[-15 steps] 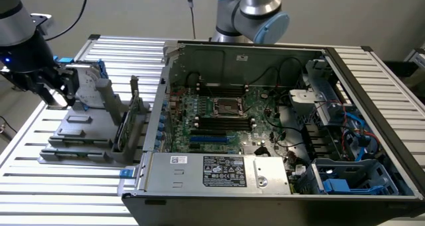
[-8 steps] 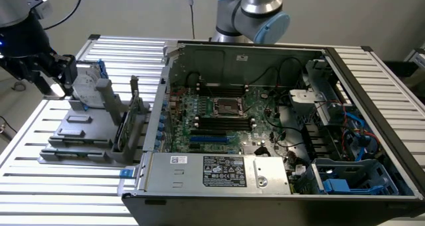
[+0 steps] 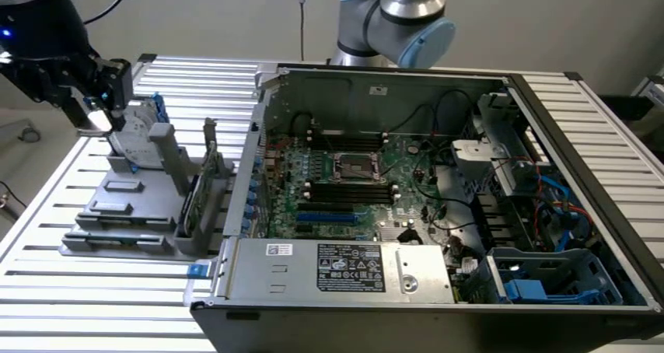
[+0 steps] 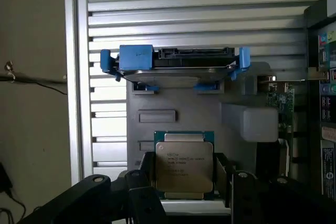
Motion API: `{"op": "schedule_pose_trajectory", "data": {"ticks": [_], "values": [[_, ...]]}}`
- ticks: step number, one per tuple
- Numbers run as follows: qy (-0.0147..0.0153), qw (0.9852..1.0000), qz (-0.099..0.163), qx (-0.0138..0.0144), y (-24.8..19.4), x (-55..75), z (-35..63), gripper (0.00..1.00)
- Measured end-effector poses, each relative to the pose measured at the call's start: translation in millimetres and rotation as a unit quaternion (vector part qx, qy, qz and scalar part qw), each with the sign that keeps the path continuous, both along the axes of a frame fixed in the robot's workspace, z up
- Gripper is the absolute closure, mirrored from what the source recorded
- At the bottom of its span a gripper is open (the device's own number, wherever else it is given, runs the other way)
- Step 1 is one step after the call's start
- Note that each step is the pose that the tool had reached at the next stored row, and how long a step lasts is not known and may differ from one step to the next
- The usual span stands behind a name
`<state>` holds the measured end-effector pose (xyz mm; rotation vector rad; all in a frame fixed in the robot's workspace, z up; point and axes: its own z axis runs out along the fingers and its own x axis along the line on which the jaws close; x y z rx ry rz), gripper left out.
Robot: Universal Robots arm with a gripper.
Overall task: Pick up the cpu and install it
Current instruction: 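Pick up the cpu and move it towards the insertion slot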
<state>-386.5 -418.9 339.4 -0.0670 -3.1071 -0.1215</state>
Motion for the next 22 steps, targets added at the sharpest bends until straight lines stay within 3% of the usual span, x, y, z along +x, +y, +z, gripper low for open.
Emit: {"op": "schedule_pose_trajectory", "data": {"ticks": [8, 11, 13, 22], "values": [[-0.0001, 1.0000, 0.000, 0.0056, 0.0, 36.5, 32.9, 0.45], [0.0000, 1.0000, 0.000, 0.0087, 0.0, 50.0, 40.7, 0.45], [0.0000, 0.9999, 0.000, 0.0106, 0.0, 59.4, 43.1, 0.45], [0.0000, 0.9999, 0.000, 0.0141, 0.0, 100.1, 43.7, 0.45]]}}
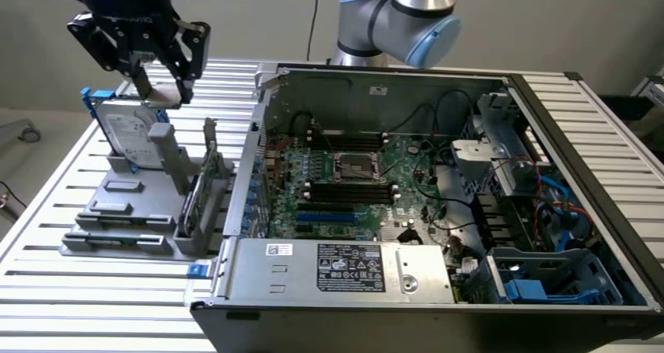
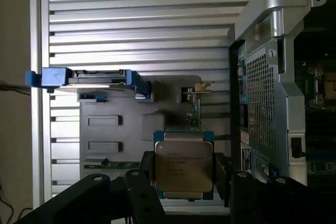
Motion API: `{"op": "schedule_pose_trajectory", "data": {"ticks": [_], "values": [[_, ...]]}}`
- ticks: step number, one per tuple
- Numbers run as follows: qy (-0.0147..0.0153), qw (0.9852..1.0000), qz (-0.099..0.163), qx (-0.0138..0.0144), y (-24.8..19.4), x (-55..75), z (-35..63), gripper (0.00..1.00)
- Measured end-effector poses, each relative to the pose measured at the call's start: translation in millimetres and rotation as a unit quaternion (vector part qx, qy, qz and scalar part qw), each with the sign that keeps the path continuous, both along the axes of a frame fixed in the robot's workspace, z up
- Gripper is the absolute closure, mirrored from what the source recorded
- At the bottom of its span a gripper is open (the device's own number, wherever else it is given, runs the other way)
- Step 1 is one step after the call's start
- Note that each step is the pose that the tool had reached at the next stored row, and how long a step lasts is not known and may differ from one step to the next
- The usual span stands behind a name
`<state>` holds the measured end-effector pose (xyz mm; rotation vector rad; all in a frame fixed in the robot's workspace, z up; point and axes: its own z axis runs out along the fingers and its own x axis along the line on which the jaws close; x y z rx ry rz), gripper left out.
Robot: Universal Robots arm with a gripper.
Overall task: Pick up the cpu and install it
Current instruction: 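Pick up the cpu and move it towards the insertion slot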
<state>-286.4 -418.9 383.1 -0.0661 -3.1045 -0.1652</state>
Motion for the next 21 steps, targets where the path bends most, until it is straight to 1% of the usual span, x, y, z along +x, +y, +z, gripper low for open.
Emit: {"op": "schedule_pose_trajectory", "data": {"ticks": [9, 15, 21], "values": [[0.0000, 1.0000, 0.000, 0.0034, 0.0, 41.2, 0.0, 0.45], [0.0000, 1.0000, 0.000, 0.0036, 0.8, 68.2, 0.0, 0.45], [0.0000, 1.0000, 0.000, 0.0036, 3.6, 95.4, -0.2, 0.45]]}}
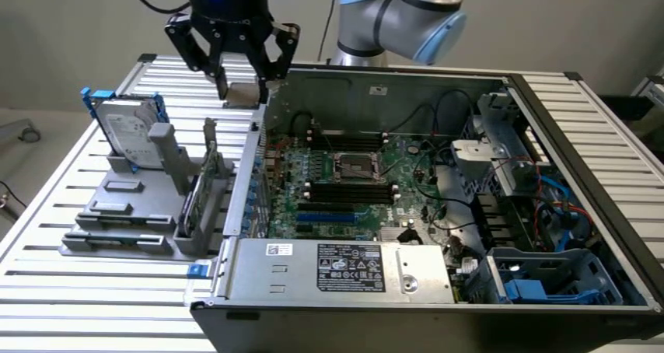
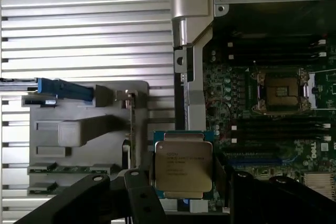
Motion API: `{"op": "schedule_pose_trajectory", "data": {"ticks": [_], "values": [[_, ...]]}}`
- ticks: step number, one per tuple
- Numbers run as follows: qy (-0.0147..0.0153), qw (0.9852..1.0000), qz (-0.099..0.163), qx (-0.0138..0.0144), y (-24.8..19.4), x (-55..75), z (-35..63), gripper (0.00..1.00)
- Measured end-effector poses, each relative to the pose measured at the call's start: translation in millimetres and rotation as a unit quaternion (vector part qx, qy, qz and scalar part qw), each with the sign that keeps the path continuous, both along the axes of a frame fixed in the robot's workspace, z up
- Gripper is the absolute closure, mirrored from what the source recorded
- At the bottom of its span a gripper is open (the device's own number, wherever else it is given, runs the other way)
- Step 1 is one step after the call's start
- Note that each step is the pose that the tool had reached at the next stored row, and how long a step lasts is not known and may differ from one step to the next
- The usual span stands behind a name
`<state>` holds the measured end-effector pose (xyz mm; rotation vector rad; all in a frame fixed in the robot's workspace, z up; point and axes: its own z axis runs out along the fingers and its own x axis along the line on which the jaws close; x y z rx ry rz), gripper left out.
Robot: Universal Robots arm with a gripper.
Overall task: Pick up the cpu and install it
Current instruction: 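Pick up the cpu and move it towards the insertion slot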
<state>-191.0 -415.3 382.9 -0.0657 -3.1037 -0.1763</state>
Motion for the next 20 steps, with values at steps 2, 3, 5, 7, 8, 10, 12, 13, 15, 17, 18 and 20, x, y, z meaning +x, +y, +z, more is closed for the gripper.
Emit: {"op": "schedule_pose_trajectory", "data": {"ticks": [2, 3, 5, 7, 8, 10, 12, 13, 15, 17, 18, 20], "values": [[0.0000, 1.0000, 0.000, 0.0000, 1.6, 9.2, -0.3, 0.45], [0.0000, 1.0000, 0.000, -0.0001, 2.7, 13.7, -0.5, 0.45], [0.0000, 1.0000, 0.000, 0.0000, 5.5, 23.0, -1.6, 0.45], [0.0000, 1.0000, 0.000, 0.0000, 8.5, 32.0, -2.9, 0.45], [0.0000, 1.0000, 0.000, 0.0000, 10.1, 36.5, -3.7, 0.45], [0.0000, 1.0000, 0.000, 0.0000, 13.2, 45.5, -5.3, 0.45], [0.0000, 1.0000, 0.000, 0.0000, 16.2, 54.5, -6.9, 0.45], [0.0000, 1.0000, 0.000, 0.0000, 17.6, 59.0, -7.7, 0.45], [0.0000, 1.0000, 0.000, -0.0001, 20.7, 68.4, -9.3, 0.45], [0.0000, 1.0000, 0.000, 0.0000, 23.6, 77.4, -11.1, 0.45], [0.0000, 1.0000, 0.000, 0.0000, 25.0, 81.9, -12.1, 0.45], [0.0000, 1.0000, 0.000, 0.0000, 28.1, 91.1, -14.1, 0.45]]}}
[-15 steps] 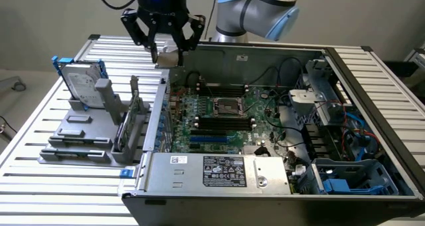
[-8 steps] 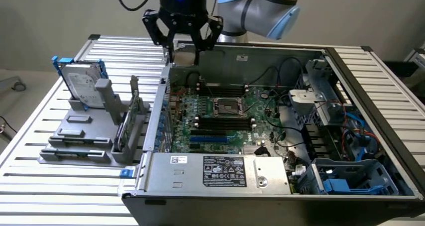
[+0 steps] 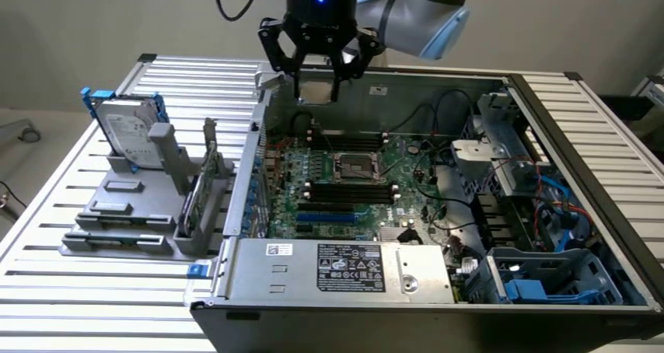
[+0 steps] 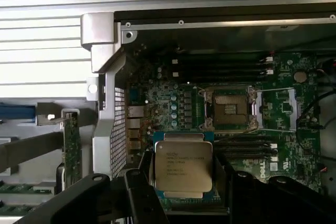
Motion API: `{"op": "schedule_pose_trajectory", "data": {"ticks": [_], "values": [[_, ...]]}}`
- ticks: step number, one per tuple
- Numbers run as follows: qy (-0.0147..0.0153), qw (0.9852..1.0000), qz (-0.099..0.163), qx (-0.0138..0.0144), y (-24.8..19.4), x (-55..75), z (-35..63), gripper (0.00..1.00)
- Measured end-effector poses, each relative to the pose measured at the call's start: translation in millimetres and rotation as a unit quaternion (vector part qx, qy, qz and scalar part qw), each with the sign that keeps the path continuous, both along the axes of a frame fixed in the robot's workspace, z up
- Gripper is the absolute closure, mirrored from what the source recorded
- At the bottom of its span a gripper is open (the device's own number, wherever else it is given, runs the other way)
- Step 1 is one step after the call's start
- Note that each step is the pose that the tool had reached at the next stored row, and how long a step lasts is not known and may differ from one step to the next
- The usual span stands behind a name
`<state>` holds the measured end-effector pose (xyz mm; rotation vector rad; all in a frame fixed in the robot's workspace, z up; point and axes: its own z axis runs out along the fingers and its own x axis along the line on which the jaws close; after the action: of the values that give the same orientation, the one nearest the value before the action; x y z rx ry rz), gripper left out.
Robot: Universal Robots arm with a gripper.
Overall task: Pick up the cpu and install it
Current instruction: 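Pick up the cpu and move it towards the insertion slot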
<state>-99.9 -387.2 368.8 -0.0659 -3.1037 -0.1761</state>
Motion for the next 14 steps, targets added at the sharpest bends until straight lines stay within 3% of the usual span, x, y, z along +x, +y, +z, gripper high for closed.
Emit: {"op": "schedule_pose_trajectory", "data": {"ticks": [6, 14], "values": [[0.0000, 1.0000, 0.000, 0.0000, 7.2, 25.1, -4.6, 0.45], [0.0003, 1.0000, 0.000, 0.0000, 7.2, 25.5, -4.7, 0.45]]}}
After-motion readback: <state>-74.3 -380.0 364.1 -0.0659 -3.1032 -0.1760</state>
